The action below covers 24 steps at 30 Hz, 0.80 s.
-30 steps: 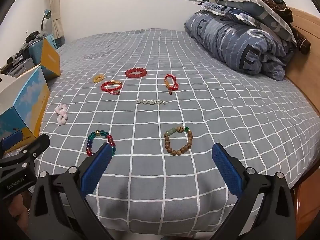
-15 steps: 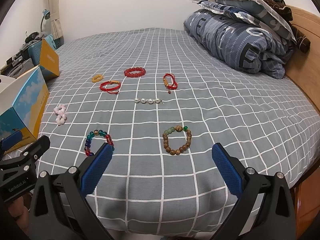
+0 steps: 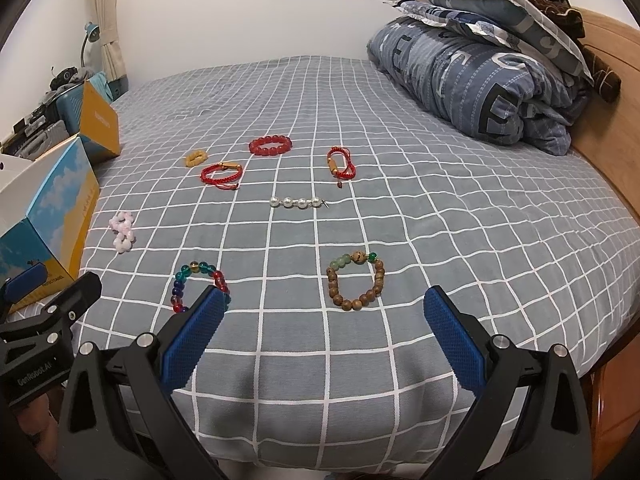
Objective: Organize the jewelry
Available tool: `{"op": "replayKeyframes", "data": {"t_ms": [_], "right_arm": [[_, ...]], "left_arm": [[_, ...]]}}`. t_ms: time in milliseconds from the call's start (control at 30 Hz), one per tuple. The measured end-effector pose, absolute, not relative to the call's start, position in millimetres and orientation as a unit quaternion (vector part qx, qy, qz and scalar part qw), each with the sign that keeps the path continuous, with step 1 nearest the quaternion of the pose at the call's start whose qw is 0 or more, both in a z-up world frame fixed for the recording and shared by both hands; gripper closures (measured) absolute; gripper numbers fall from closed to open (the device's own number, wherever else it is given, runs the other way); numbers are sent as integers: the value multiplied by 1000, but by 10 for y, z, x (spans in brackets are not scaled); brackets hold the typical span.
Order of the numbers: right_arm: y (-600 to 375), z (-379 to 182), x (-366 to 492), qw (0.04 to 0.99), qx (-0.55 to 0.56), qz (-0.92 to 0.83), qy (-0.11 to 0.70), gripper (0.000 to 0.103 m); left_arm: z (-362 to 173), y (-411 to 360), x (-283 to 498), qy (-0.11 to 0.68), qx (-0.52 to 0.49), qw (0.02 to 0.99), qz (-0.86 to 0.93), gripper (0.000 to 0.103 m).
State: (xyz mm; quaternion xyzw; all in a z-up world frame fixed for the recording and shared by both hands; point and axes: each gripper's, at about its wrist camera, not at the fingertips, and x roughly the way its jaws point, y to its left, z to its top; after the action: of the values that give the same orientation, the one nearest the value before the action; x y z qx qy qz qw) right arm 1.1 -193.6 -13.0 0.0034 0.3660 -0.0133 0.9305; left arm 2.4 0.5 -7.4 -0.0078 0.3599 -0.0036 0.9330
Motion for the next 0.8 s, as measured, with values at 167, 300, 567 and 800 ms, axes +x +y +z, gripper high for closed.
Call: {"op": "replayKeyframes", "data": {"t_ms": [167, 300, 567, 800], "right_arm": [[-1943, -127, 9, 931, 4, -13, 365, 7], [-1942, -126, 6, 931, 4, -13, 365, 7], [-1940, -123, 7, 931, 4, -14, 364, 7], [-1941, -114, 7, 931, 5, -14, 366, 7]], "left_arm": [[-73, 3, 16, 358, -7, 934, -4, 6], [-78, 9, 18, 360, -7, 933, -2, 6], [-63, -16, 14, 359, -2, 933, -5, 6], [-61, -19, 8, 358, -3, 934, -6, 6]]}}
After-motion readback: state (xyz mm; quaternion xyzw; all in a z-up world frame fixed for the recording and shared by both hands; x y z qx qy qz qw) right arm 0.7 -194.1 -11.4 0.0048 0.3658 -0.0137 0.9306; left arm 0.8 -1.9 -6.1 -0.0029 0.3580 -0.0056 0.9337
